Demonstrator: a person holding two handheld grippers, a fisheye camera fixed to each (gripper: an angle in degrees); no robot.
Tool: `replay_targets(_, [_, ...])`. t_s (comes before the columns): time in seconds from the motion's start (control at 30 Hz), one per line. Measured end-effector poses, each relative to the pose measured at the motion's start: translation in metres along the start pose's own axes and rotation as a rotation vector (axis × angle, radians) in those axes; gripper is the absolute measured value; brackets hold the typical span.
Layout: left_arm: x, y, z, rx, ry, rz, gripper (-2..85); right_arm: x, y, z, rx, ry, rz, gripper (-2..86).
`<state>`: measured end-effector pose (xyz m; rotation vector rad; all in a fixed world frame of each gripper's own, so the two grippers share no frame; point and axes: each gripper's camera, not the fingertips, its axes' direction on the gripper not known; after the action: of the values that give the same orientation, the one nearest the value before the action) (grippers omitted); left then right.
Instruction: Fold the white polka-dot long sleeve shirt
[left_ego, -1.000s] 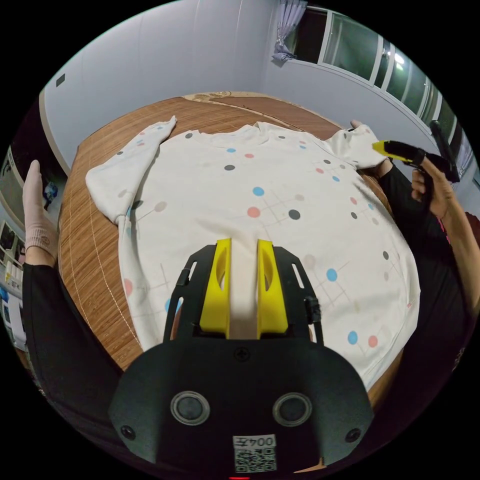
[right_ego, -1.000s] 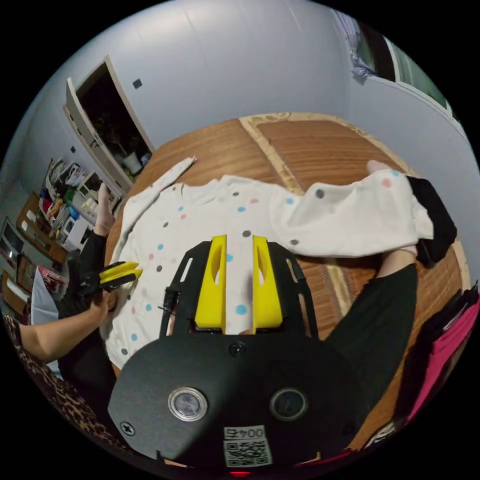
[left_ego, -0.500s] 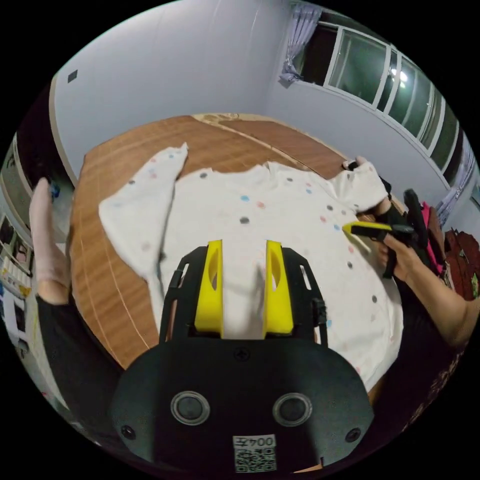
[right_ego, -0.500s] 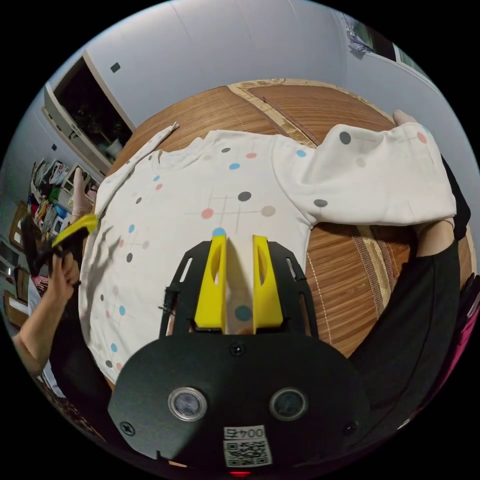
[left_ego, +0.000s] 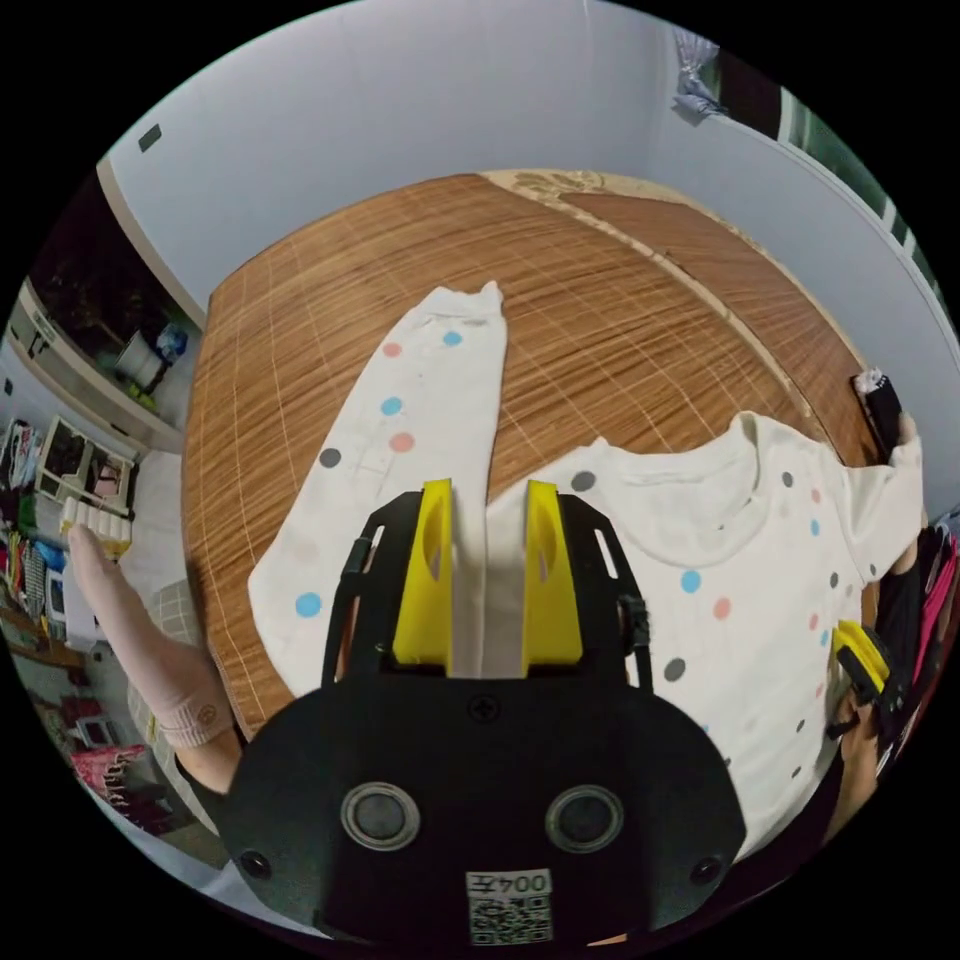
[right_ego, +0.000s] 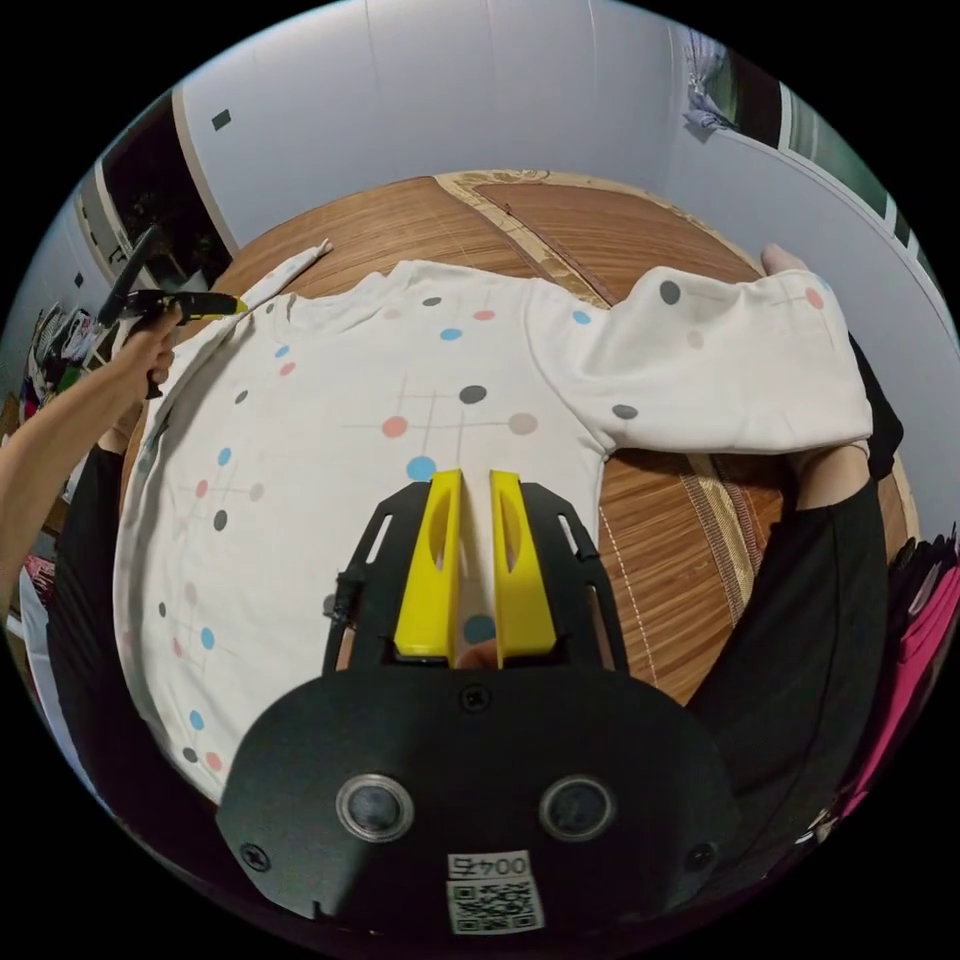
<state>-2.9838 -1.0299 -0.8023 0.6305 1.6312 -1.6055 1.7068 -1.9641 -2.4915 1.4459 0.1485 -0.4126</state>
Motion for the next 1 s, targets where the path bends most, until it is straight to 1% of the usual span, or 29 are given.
replay_targets(0.07, [-0.001,-0.007,0.013,-0.039,-0.01,-0.007,9.4,0.0,0.003,0.0,-0.001,-0.013,0.015,4.6])
replay_targets(0.2, [-0.004,-0.015,0.008,-0.008,0.031,0.011,4.5,0.001,0.009,0.0,0.002,-0.031,0.033,4.1])
replay_targets(0.3, [-0.006,-0.012,-0.029,0.102,0.025,0.033,2.1,-0.002,0.013,0.0,0.001,-0.027,0.031,3.9])
replay_targets(0.43, [-0.003,0.012,-0.095,0.206,0.147,0.194,1.6,-0.004,0.019,0.0,0.001,-0.024,0.028,3.9])
replay_targets(0.5, [0.003,0.032,-0.119,0.204,0.238,0.264,1.6,-0.003,0.022,0.0,0.001,-0.035,0.035,3.8])
replay_targets(0.57, [0.02,0.07,-0.143,0.196,0.361,0.409,1.8,0.0,0.025,0.0,0.003,-0.054,0.047,3.8])
replay_targets(0.6, [0.025,0.08,-0.145,0.172,0.378,0.449,1.8,0.001,0.026,0.0,0.003,-0.059,0.051,3.8])
replay_targets(0.67, [0.039,0.113,-0.141,0.064,0.328,0.534,2.3,0.004,0.029,0.0,0.003,-0.077,0.064,3.7])
replay_targets(0.7, [0.042,0.12,-0.14,0.048,0.303,0.538,2.5,0.005,0.03,0.0,0.003,-0.081,0.066,3.7])
replay_targets(0.73, [0.047,0.131,-0.142,0.046,0.281,0.541,3.0,0.006,0.032,0.0,0.002,-0.085,0.071,3.8])
replay_targets(0.8, [0.064,0.136,-0.152,0.094,0.294,0.574,4.0,0.007,0.034,0.001,0.001,-0.085,0.074,3.8])
replay_targets(0.9, [0.117,0.121,-0.152,0.159,0.207,0.675,7.2,0.007,0.037,0.001,0.0,-0.08,0.076,3.8])
replay_targets(0.93, [0.136,0.109,-0.141,0.156,0.167,0.686,8.5,0.008,0.038,0.001,0.0,-0.08,0.077,3.8])
replay_targets(1.0, [0.156,0.085,-0.117,0.115,0.184,0.668,10.1,0.01,0.04,0.002,0.0,-0.087,0.08,3.9])
